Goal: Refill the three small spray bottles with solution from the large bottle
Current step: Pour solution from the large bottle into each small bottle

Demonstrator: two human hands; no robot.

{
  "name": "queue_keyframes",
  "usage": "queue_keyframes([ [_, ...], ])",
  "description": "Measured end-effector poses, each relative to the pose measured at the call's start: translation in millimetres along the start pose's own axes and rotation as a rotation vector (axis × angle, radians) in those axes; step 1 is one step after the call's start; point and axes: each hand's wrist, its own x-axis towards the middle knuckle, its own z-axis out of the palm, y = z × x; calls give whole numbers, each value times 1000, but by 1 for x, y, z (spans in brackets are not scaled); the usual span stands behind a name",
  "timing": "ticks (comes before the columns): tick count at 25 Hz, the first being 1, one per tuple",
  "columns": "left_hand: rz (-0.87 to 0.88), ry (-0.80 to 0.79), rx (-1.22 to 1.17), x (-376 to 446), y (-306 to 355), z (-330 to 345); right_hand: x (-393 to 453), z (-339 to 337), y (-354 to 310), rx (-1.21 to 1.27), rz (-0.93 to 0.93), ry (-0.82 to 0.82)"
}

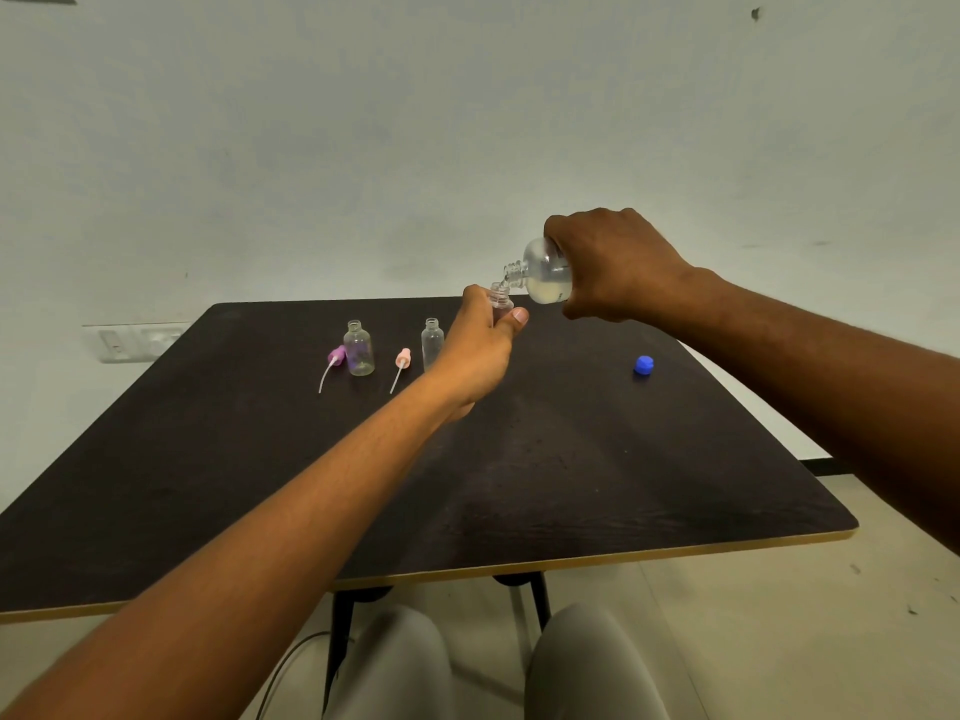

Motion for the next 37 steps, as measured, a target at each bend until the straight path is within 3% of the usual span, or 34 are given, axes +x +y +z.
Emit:
queue_keyframes([
  [12,18,11,-5,5,-2,1,3,6,5,45,18,-17],
  [19,1,-36,-52,19,-15,6,4,46,11,402,142,-43],
  [26,-24,-66,48,42,-48,17,11,93,22,715,300,-75],
  [37,-70,96,60,108,-107,37,21,166,40,1116,435,-48],
])
